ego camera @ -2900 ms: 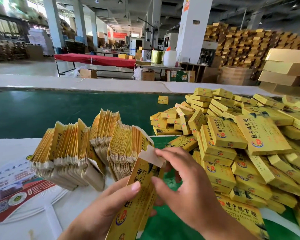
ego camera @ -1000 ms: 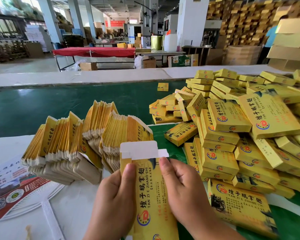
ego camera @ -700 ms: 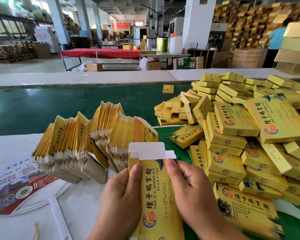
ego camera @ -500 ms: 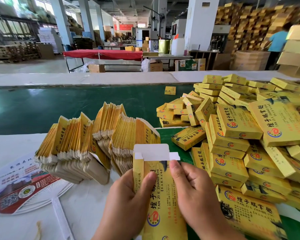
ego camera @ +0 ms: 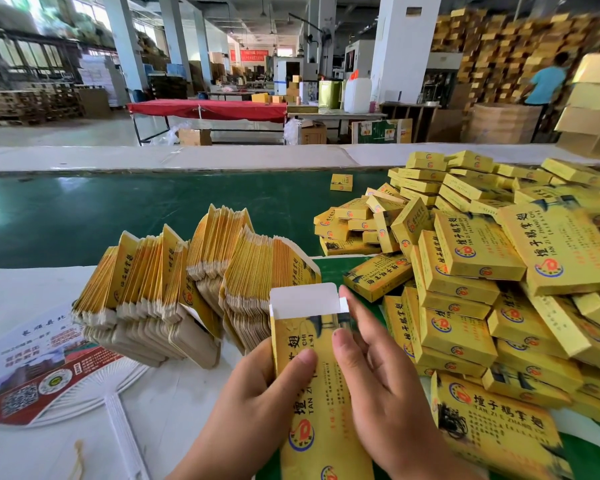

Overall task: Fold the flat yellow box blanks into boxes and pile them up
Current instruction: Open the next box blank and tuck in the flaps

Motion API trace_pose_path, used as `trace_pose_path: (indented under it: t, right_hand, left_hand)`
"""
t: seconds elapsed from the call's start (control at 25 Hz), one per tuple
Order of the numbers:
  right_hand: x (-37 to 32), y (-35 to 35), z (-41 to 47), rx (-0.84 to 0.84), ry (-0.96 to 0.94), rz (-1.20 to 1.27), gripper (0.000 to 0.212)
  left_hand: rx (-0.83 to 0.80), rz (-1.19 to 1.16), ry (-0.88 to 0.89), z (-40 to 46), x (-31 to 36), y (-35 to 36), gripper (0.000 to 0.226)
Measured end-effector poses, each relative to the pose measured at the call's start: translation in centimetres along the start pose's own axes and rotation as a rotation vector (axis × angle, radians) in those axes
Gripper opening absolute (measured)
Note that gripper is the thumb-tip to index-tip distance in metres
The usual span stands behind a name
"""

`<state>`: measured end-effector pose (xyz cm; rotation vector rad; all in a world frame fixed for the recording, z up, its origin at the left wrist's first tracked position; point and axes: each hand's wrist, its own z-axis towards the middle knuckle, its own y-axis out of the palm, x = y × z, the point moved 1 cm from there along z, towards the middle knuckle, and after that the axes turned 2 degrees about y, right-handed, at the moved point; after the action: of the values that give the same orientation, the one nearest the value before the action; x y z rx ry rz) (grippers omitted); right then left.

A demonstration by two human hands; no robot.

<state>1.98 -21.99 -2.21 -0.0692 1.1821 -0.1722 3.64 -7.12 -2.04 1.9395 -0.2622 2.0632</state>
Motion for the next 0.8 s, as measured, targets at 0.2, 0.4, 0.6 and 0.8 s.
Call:
trace_pose_path:
  t: [0.2, 0.4, 0.6, 0.8]
  right_hand:
    - [-0.5, -0.4, 0.0, 0.039, -0.087, 0.041, 0.037]
    - [-0.7, -1.0, 0.2, -0.053, -0.005, 0.11, 0.037]
    - [-0.8, -1.2, 0.3, -0.097, 0.0, 0.136, 0.039]
    - [-1.0, -1.7, 0.6, -0.106, -0.005, 0.135, 0.014]
  left_hand:
    - [-0.01, -0.176, -0.003, 0.0, 0.1, -0.4, 0.026]
    - [-0.078, -0.171, 0.011, -0.1, 0.4, -0.8, 0.028]
    - [-0.094, -0.148, 0.015, 0.0, 0.3, -1.1, 0.029]
    - [-0.129, -0.073, 0.034, -0.2, 0.4, -0.8, 0.03]
